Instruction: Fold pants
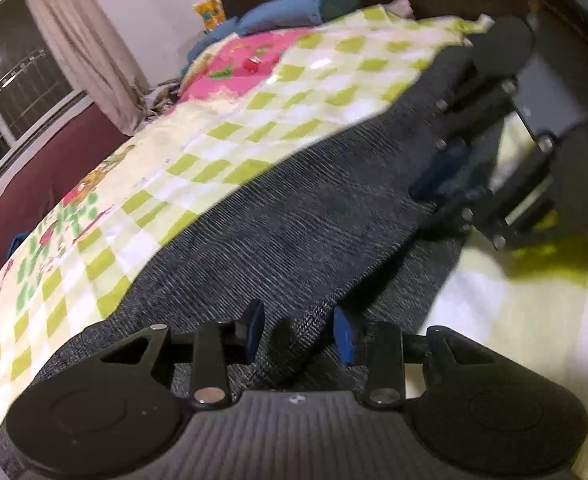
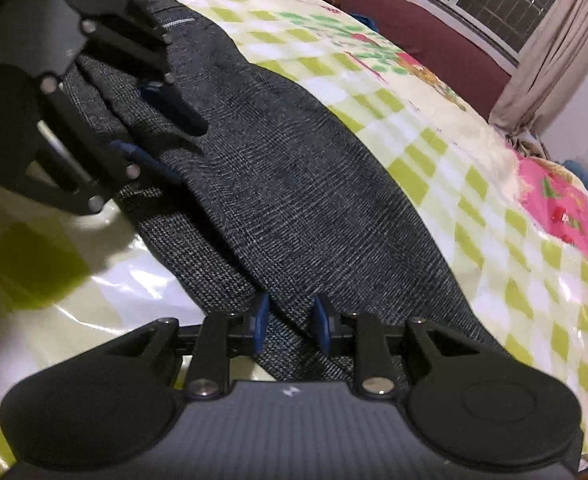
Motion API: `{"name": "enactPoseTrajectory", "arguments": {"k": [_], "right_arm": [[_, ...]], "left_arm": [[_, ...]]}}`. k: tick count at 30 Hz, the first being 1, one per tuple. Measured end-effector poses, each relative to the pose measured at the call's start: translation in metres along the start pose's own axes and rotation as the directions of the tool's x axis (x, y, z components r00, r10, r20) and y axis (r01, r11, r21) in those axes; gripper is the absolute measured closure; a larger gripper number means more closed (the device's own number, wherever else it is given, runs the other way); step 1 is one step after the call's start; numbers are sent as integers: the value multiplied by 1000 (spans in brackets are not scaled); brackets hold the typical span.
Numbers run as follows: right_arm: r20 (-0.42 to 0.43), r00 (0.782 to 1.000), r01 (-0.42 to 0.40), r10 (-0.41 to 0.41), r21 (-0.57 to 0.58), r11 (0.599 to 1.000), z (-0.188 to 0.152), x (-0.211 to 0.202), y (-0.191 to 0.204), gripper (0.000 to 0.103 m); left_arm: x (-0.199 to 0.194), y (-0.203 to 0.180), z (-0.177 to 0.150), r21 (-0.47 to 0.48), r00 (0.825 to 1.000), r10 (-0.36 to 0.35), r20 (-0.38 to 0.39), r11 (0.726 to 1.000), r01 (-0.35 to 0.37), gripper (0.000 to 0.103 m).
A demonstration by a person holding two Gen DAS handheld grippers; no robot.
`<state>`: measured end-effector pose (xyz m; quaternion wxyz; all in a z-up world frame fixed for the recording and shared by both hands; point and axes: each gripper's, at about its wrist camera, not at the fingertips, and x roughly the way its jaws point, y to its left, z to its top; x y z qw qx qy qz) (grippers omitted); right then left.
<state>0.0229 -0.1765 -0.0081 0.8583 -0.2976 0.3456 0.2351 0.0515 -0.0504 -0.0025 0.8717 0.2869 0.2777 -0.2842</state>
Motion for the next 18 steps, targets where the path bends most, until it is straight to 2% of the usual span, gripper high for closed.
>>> {"name": "enactPoseTrajectory", "arguments": {"k": [2,5,7,8,12,14,16,18], "right_arm": [[-6,1000,15,-15,9,1000,-1,4,-6,78],[-11,1000,17,-16,102,995,5,13,-17,82],[-13,1000,6,-5,135,991,8,15,-21,96],[-13,1000,8,-6,137,990,9,12,-21,96],[36,999,-34,27,196,980,13,-23,-25,100],[59,998,-43,33,179,983,13,-38,-19,100],[28,998,-63,59,172,983,8,-29,-12,100],[-52,995,-78,87,157,985,4,0,-4,97]], "left_arm": [[1,6,1,-31,1000,-9,0,999,9,61],[4,9,1,-63,1000,-26,-15,998,25,68],[4,6,1,-59,999,-41,-20,997,40,75],[2,6,1,-59,998,-53,-22,997,51,77],[-23,9,1,-31,998,-70,3,997,70,80],[-36,10,-1,-22,997,-81,12,996,81,80],[-31,6,-7,-23,995,-99,-23,995,98,80],[-15,-1,-18,-2,991,-105,-89,994,105,79]]}}
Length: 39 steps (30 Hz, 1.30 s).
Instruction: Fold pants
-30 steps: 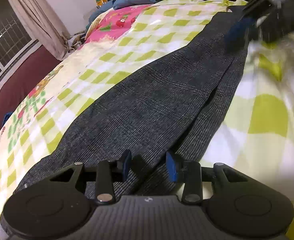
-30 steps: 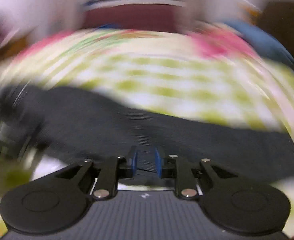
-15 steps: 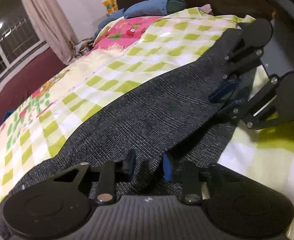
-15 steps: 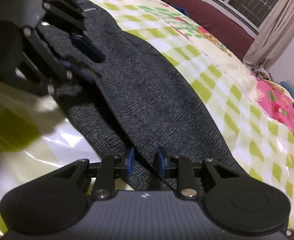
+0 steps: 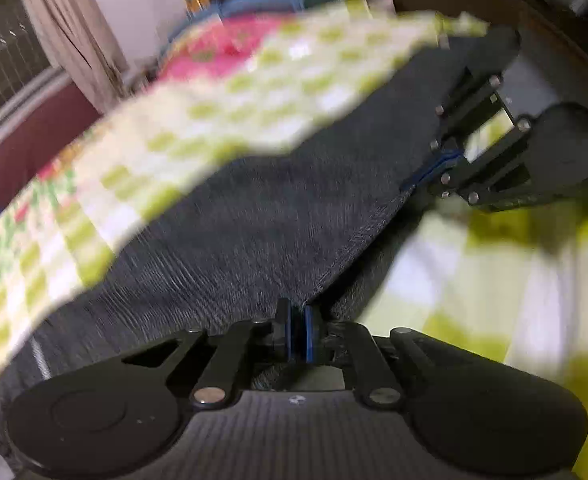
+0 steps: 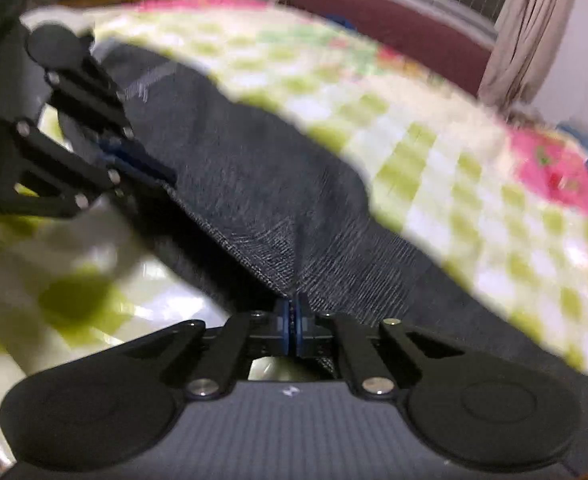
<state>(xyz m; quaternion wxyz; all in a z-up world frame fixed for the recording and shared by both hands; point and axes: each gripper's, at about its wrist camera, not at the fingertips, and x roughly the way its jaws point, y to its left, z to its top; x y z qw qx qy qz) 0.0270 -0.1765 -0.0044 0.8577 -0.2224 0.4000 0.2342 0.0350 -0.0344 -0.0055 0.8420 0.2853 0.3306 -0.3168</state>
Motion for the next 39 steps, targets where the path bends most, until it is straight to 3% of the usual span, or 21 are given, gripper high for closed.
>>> {"name": "enactPoseTrajectory", "arguments": {"k": [3,5,9,11,14,20,24,26,27,29,30,31,33,34,36,38,39], "right_arm": [[-6,1000,0,0,-23,1000,8,-2,3,89],[17,999,-48,48,-14,999,10,-18,-1,83],[76,994,-88,83,72,994,26,-36,-11,81],[116,988,-124,107,150,981,44,-28,-18,73],[136,979,-174,151,176,969,75,-4,-6,70],[179,946,-271,271,-26,962,140,27,64,70],[203,927,-286,314,-158,945,161,38,112,70],[199,930,-276,309,-176,945,170,55,129,70],[172,930,-300,323,-146,943,174,67,135,70],[137,901,-412,411,-20,911,179,87,140,67],[132,889,-444,438,20,896,180,92,141,54],[139,879,-463,457,16,886,180,90,143,53],[145,864,-485,483,-21,874,178,80,143,54],[139,859,-495,492,-17,869,175,75,136,62],[168,850,-512,499,47,858,167,62,104,67],[224,874,-464,432,117,878,156,50,57,66],[243,890,-429,386,157,890,150,47,30,64]], "left_arm": [[-5,0,-3,-6,1000,12,-3,1000,-12,78],[-20,7,-6,-23,1000,10,18,1000,-10,77],[-40,29,-25,-82,996,85,9,993,-84,77],[-49,46,-38,-146,990,141,-1,979,-139,77],[-61,72,-63,-240,968,247,-49,938,-251,77],[-83,112,-114,-330,922,365,-130,861,-387,76],[-96,137,-129,-400,896,432,-107,806,-436,70],[-96,147,-129,-442,890,451,-71,785,-434,70],[-93,152,-126,-459,892,450,-51,782,-421,70],[-80,160,-119,-464,906,422,-37,796,-389,68],[-72,161,-117,-454,917,395,-55,808,-375,67],[-61,160,-117,-436,923,374,-90,818,-374,67],[-46,154,-123,-368,918,366,-151,842,-396,67],[-44,149,-125,-326,912,378,-157,852,-409,67],[-47,142,-125,-276,901,402,-166,858,-434,66],[-57,140,-115,-286,890,421,-175,843,-455,67],[-63,138,-108,-303,900,410,-144,848,-435,67]]}}
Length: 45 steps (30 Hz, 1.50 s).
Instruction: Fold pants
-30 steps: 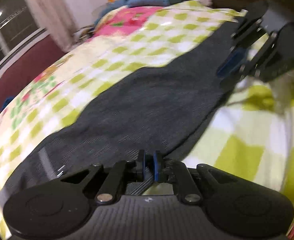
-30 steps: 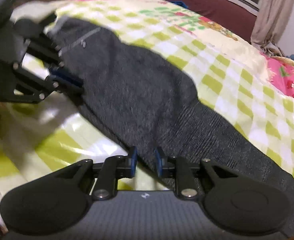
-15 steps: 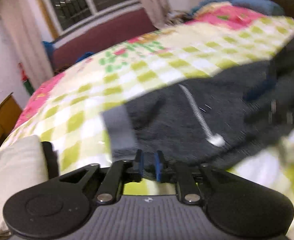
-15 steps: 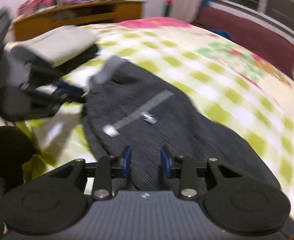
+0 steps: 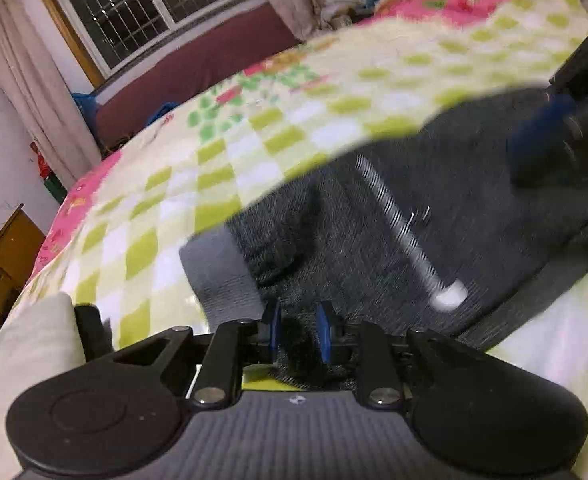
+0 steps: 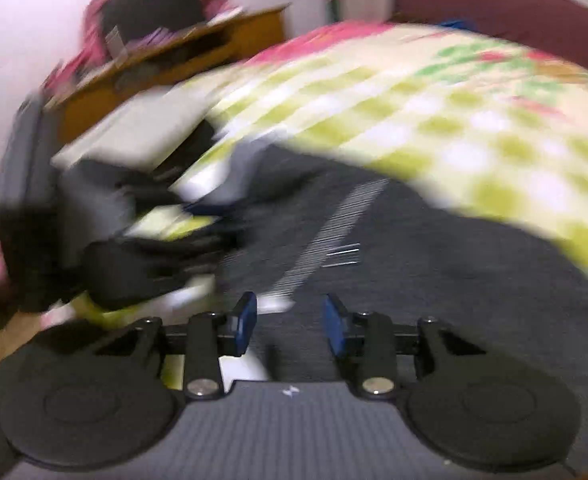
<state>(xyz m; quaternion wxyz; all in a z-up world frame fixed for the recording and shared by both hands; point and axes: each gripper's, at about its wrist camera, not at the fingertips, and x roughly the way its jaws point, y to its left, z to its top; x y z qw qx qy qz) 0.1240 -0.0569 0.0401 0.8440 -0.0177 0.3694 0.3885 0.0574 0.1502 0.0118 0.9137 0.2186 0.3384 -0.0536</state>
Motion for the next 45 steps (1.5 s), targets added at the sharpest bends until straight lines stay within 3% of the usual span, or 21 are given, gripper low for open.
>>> {"name": "enactPoseTrajectory", "arguments": {"k": [3,5,7,8,10,12,14,17,20,23,25,28,30,33,36,40,43,45], "right_arm": [[42,986,155,-161,114,981,-4,-30,-81,60],[32,979,192,-202,196,962,-6,-34,-133,60],[-23,990,141,-140,297,945,-9,-25,-175,60],[-28,998,61,-54,354,933,-13,-21,-191,60],[-32,995,-76,99,425,902,-19,-16,-210,60],[-32,982,-158,188,417,895,-22,-14,-212,60],[-43,951,-261,308,428,866,-26,-13,-210,56],[-66,916,-343,396,386,857,-24,-12,-198,52],[-105,929,-326,356,228,917,-11,-31,-168,51],[-117,937,-322,330,87,943,-10,-56,-137,52],[-127,965,-238,231,-47,970,-14,-60,-115,52],[-132,981,-163,144,-154,975,-22,-68,-93,52],[-139,971,-212,194,-123,970,-23,-72,-91,52],[-124,978,-188,167,-182,965,-22,-79,-80,52],[-139,971,-214,196,-131,968,-17,-63,-88,51],[-134,937,-319,321,38,947,-7,-19,-112,51],[-103,897,-397,431,242,885,-2,24,-135,51],[-64,897,-391,438,351,851,0,46,-146,51]], "left_arm": [[-12,-11,27,-24,990,-104,90,994,107,66],[-2,-28,46,-29,981,-153,118,987,157,66],[12,-48,61,-19,969,-209,136,977,213,66],[18,-59,65,-8,964,-231,134,972,234,66],[30,-78,65,19,958,-269,103,963,268,66],[41,-87,60,36,956,-287,56,958,285,66],[42,-93,52,46,957,-289,37,957,287,66],[43,-91,51,31,955,-294,31,956,293,65],[39,-94,50,41,957,-289,25,957,288,64],[37,-97,47,61,959,-281,29,958,279,63],[38,-98,46,66,961,-275,38,960,272,63],[35,-98,43,65,962,-268,47,962,265,63],[36,-98,43,65,964,-262,52,964,259,63],[34,-100,41,64,965,-255,59,966,251,63],[35,-103,41,59,967,-247,63,968,244,63],[34,-103,41,59,968,-241,67,970,238,63],[34,-102,40,49,967,-246,69,969,243,63],[34,-100,40,45,966,-250,72,968,247,63]]}}
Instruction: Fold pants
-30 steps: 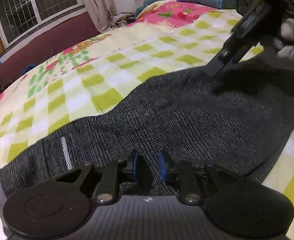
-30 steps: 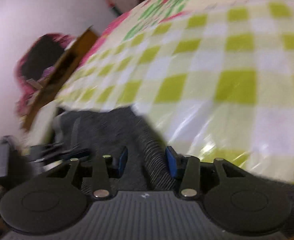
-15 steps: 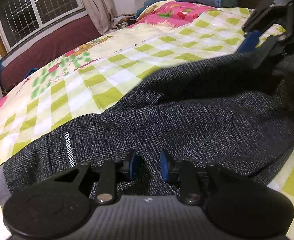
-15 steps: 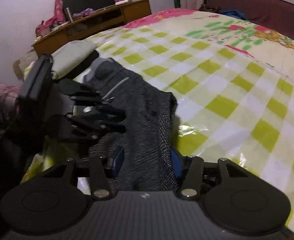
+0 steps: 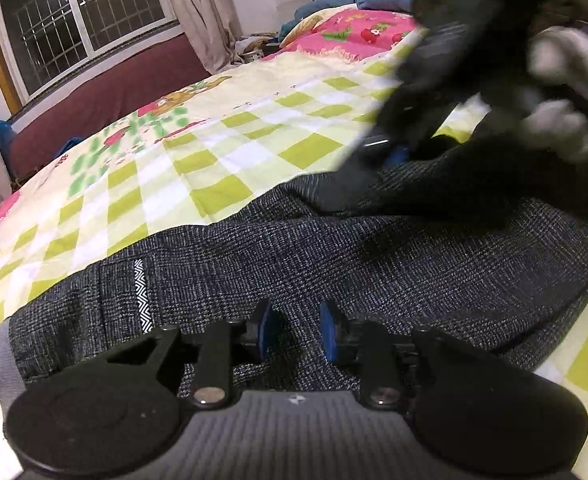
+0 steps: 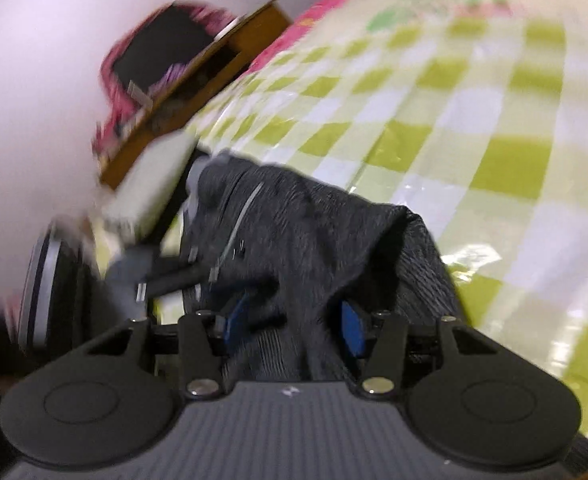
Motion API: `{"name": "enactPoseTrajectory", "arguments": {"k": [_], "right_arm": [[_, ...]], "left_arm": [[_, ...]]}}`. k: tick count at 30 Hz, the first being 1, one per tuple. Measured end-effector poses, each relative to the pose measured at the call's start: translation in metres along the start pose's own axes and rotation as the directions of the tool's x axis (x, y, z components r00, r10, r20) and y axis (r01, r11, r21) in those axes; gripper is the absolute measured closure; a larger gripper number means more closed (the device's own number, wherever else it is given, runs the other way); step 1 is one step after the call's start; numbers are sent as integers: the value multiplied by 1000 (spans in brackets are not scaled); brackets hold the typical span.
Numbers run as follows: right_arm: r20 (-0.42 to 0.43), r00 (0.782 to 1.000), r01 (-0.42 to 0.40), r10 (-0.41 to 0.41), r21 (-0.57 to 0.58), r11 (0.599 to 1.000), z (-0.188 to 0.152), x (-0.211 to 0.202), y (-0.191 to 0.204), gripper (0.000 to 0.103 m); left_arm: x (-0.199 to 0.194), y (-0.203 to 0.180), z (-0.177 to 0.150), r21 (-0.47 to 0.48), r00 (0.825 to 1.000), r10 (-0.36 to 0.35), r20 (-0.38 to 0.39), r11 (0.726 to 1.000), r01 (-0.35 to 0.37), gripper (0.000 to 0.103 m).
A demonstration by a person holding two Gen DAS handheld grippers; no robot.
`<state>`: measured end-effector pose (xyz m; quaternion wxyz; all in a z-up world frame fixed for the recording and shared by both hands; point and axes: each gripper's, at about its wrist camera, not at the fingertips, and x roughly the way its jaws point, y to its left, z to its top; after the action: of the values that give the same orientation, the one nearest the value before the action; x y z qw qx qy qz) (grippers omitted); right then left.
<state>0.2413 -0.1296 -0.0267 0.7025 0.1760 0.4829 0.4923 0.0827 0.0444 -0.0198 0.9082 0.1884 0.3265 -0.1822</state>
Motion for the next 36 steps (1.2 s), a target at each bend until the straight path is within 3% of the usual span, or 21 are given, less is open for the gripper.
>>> {"name": "enactPoseTrajectory", "arguments": {"k": [3,6,9,14,16,18,20,23,25,26,28,29,31,34,36], "right_arm": [[110,994,3,-16,117,993,18,-4,-24,52],[267,962,-2,-63,237,972,38,-28,-57,52],[300,930,119,-212,302,946,48,-49,-68,52],[333,908,219,-253,135,966,1,-98,-4,52],[351,883,270,-311,164,949,-37,-124,13,54],[371,827,342,-422,263,902,-72,-154,13,54],[391,722,414,-571,417,809,-115,-195,6,54],[352,538,471,-766,627,620,-179,-255,-2,52],[330,447,469,-832,705,532,-214,-283,-3,52],[312,411,477,-856,727,494,-228,-293,-4,52],[287,361,479,-887,759,440,-250,-307,-11,52],[277,347,461,-896,782,420,-260,-312,-17,52],[293,357,382,-887,821,425,-277,-323,-33,54],[345,355,266,-869,853,448,-289,-329,-45,55],[368,316,244,-874,859,450,-294,-333,-42,55]], "left_arm": [[0,3,-2,-11,1000,-10,7,1000,10,62],[0,4,-3,-25,1000,-14,10,1000,14,62],[1,2,0,-15,1000,-10,3,1000,10,62],[-2,1,4,-24,1000,-8,10,1000,8,62],[-6,-3,6,-16,1000,-17,25,1000,17,62],[-9,-9,9,4,999,-15,33,1000,15,62],[-10,-18,14,18,999,-29,33,999,29,62],[-10,-38,22,50,998,-59,34,997,58,62],[-7,-54,29,84,996,-84,36,993,81,62],[-6,-63,32,100,995,-96,37,991,92,62],[-2,-81,41,132,993,-113,37,985,107,62],[-1,-88,46,146,992,-118,34,983,112,62],[5,-102,54,173,992,-128,20,977,123,61],[11,-121,64,213,994,-109,-1,971,107,61],[11,-127,69,229,995,-104,-9,968,104,61]]}}
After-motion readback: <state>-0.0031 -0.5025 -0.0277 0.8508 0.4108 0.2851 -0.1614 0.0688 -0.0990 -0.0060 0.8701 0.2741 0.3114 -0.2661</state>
